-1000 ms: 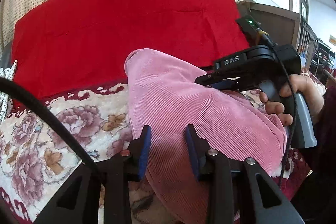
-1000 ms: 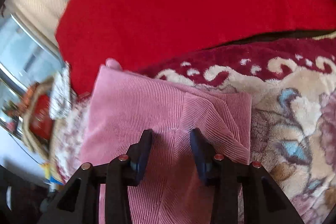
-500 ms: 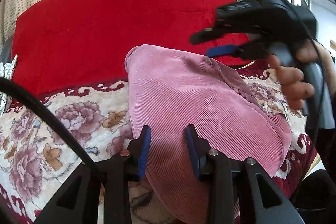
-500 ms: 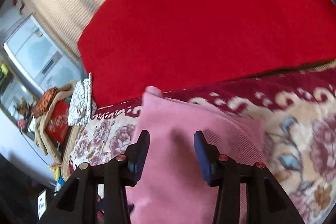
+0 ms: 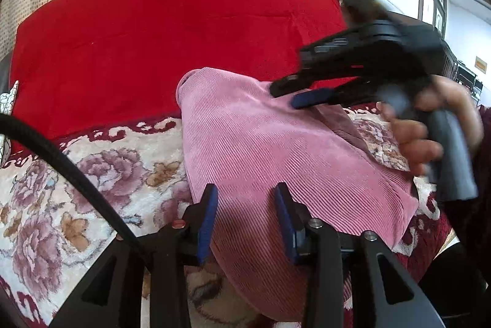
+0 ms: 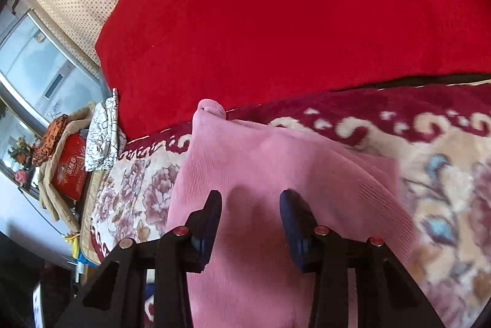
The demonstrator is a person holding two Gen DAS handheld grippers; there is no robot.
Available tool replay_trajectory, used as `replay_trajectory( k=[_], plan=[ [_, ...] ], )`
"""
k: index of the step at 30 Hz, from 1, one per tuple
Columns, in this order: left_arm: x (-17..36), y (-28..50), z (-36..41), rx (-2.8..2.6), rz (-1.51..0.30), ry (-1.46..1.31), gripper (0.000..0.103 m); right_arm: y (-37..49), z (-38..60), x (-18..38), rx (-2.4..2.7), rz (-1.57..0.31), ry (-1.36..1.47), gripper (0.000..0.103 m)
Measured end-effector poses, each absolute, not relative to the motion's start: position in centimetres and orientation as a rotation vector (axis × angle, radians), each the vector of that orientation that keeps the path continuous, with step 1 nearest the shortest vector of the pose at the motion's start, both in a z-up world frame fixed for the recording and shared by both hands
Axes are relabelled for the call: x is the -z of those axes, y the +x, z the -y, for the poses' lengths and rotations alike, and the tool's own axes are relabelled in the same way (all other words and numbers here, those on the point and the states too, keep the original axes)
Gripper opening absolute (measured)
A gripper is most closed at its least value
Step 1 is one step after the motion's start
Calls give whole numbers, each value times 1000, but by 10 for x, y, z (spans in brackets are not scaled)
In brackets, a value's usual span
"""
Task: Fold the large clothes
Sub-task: 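Open both tools and smooth the folded jacket bundle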
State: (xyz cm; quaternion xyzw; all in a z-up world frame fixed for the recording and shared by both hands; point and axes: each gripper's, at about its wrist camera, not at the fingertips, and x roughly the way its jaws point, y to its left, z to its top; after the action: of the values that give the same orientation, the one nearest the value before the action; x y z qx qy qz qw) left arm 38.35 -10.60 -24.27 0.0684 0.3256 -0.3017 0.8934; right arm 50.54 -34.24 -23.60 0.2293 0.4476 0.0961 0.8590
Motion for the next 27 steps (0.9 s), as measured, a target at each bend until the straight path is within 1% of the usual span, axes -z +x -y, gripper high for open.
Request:
replay_trajectory(
  k=[2,4,8,9,10,12,13,15,19,23,25,27],
  plan=[
    [244,384,105,622,-675,140,39,484,341,224,-184,-911,412,45],
    [243,383,105,620,-676,135,39,459,339,219,-186,-924,373,47],
    [241,380,106,622,-685,122,41,419,335,231,-148,-959,264,48],
    [241,382,105,622,-692,115,46,413,335,239,-116,-966,231,54],
    [240,382,105,620,-701,108,56,408,339,251,-85,-971,233,57],
    [238,383,101,629,-727,85,70,403,357,266,-56,-987,340,62],
    [236,382,98,647,-744,71,72,401,365,269,-59,-993,406,62],
    [233,380,91,660,-752,57,72,394,376,266,-58,-984,482,62],
    [227,370,80,642,-716,78,74,370,368,232,-67,-851,395,62],
    [232,370,81,638,-743,94,74,351,352,203,-101,-735,357,62],
    [233,368,82,633,-742,102,74,345,341,204,-131,-742,334,62],
    [232,367,82,631,-732,111,74,351,327,222,-151,-817,302,62]
  ],
)
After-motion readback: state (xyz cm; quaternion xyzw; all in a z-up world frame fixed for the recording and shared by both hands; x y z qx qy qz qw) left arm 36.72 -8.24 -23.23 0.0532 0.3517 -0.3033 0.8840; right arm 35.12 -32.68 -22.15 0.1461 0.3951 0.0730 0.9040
